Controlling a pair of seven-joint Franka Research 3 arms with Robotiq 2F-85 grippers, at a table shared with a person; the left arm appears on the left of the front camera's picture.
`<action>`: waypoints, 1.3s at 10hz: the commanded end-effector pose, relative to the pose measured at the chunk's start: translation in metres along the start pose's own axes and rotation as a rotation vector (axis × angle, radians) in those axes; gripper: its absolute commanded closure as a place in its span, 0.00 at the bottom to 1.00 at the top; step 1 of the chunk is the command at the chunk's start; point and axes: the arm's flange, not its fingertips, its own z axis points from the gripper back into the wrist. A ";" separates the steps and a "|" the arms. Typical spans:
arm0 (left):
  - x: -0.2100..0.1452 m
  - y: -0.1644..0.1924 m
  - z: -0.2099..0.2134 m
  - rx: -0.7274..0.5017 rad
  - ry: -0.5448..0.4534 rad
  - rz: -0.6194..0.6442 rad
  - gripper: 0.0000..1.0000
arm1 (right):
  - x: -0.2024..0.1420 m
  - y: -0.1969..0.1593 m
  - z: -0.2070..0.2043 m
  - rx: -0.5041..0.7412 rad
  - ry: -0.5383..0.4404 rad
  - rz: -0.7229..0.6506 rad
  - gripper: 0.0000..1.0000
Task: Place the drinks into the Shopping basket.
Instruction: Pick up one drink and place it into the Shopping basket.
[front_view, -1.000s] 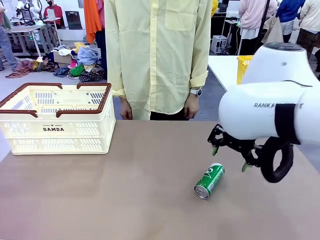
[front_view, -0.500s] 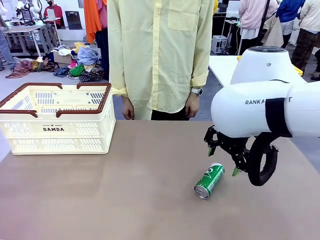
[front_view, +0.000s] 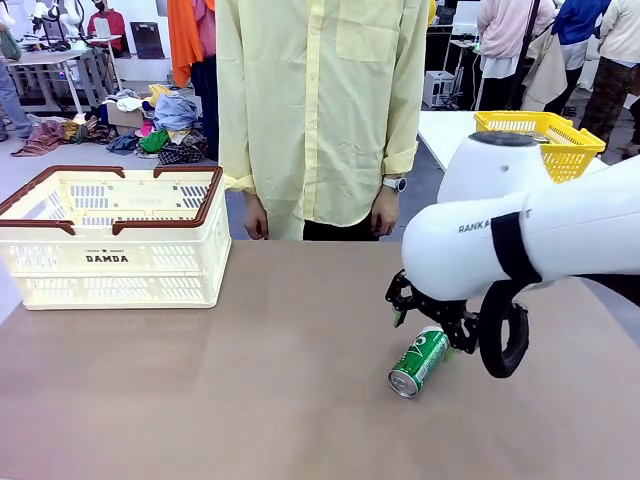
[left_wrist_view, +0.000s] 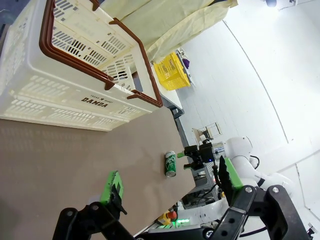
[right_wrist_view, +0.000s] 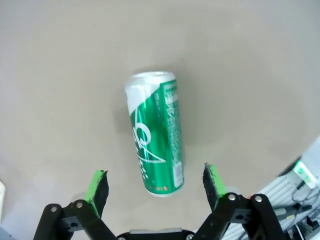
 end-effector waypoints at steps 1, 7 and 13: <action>0.001 -0.001 0.000 -0.020 -0.010 -0.007 0.00 | 0.007 0.000 -0.032 0.000 -0.024 0.006 0.00; 0.001 -0.001 0.000 -0.020 -0.010 -0.007 0.00 | 0.017 0.007 -0.057 -0.075 -0.048 0.027 0.00; 0.001 -0.001 0.000 -0.020 -0.010 -0.007 0.00 | 0.015 0.012 -0.075 -0.076 -0.006 0.036 1.00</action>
